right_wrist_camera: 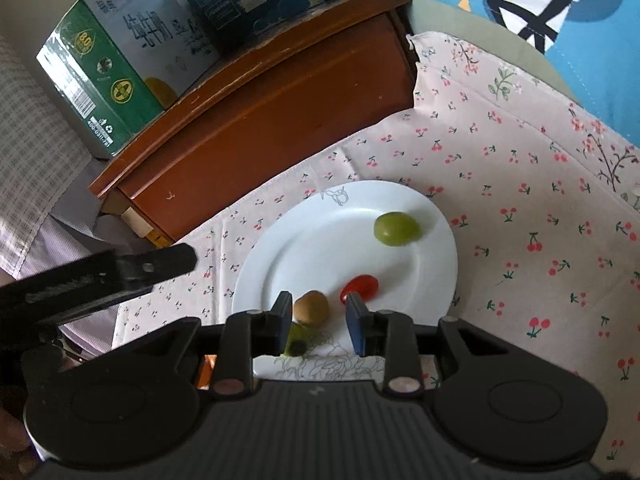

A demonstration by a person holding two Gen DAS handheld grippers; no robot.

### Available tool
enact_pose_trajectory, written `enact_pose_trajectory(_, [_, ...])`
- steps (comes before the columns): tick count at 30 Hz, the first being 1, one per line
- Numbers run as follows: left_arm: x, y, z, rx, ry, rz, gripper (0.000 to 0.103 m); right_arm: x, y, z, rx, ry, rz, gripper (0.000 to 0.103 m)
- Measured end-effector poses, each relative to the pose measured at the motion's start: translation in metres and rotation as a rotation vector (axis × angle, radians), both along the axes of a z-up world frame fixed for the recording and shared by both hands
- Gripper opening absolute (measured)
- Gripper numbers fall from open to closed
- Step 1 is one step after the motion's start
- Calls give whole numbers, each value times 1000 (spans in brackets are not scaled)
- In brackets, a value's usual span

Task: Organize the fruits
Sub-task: 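Withdraw both grippers from the plate toward the remaining fruit, then grasp a small green lime with the left gripper while the right gripper grasps a green fruit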

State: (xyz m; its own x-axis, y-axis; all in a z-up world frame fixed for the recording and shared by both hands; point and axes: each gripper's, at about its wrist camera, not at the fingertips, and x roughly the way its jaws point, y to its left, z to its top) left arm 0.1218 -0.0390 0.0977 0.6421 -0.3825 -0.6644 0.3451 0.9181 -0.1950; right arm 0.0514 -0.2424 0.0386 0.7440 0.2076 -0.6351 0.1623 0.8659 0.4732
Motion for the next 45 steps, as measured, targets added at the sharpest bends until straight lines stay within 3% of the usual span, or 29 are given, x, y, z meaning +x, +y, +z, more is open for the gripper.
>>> enact_pose_trajectory(8, [-22,32,2,-17,20,50,80,-11,8,3,-18,-7,50,35])
enact_pose_trajectory(25, [-53,70,-28,61,62,128,80,-42,13,-5,-22,31,89,35])
enact_pose_trajectory(31, [-61,77,-39,114,52,112,80,-48,13,-11,-8,50,82,35])
enact_pose_trajectory(39, [-71,80,-55,242,16,41,79,-50,15,-18,5,72,86,35])
enact_pose_trajectory(45, [-73,80,-62,253,6,-17,78,-47,19,-23,14,87,89,35])
